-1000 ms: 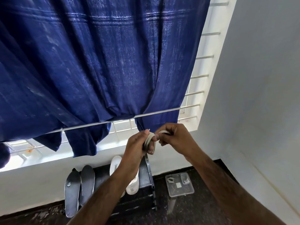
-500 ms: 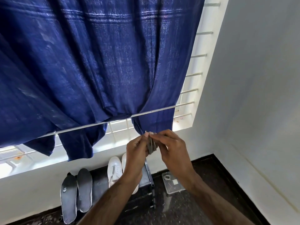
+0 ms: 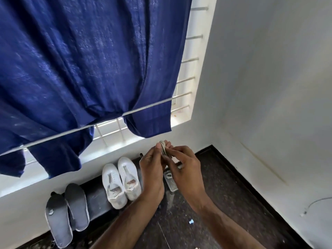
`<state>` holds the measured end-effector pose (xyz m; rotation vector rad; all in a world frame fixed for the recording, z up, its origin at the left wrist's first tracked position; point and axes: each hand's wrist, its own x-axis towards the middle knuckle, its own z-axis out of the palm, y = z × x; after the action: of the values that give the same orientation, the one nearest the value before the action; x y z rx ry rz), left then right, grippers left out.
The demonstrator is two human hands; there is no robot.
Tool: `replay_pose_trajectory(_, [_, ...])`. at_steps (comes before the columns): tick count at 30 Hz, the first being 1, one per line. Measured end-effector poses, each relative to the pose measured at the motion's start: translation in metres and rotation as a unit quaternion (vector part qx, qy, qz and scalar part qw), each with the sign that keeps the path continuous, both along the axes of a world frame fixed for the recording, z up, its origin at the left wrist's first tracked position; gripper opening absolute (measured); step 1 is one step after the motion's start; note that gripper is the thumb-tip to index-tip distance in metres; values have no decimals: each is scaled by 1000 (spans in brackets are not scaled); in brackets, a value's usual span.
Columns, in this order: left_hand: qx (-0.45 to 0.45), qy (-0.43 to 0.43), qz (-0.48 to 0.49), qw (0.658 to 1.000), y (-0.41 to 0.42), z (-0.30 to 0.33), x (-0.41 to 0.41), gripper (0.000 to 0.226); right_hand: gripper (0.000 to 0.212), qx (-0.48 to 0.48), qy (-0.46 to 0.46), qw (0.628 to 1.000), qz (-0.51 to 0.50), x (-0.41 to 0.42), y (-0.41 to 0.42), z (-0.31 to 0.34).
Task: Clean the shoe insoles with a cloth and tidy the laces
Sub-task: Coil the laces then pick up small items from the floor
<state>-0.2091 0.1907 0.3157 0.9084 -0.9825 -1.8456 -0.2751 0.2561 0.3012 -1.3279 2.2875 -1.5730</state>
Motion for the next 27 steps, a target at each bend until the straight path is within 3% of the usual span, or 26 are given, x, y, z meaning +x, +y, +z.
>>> replay_pose_trajectory(4, [31, 2, 4, 1000, 12, -3, -16, 24, 34, 43, 0, 999, -10, -18, 9, -4])
replay_pose_trajectory(7, [33, 2, 10, 999, 18, -3, -37, 22, 25, 61, -15, 998, -15, -42, 8, -4])
replay_pose_trajectory(11, [20, -31, 6, 999, 25, -13, -80, 23, 14, 62, -150, 987, 3, -92, 11, -6])
replay_pose_trajectory(15, [28, -70, -8, 997, 38, -29, -141, 25, 23, 65, -222, 972, 40, -157, 23, -23])
replay_pose_trajectory(21, [53, -106, 25, 993, 56, -50, -219, 26, 24, 122, -265, 949, 116, -244, 33, -43])
replay_pose_trajectory(27, [80, -119, 61, 988, 63, -75, -246, 26, 15, 139, -290, 940, 112, -280, 25, -72])
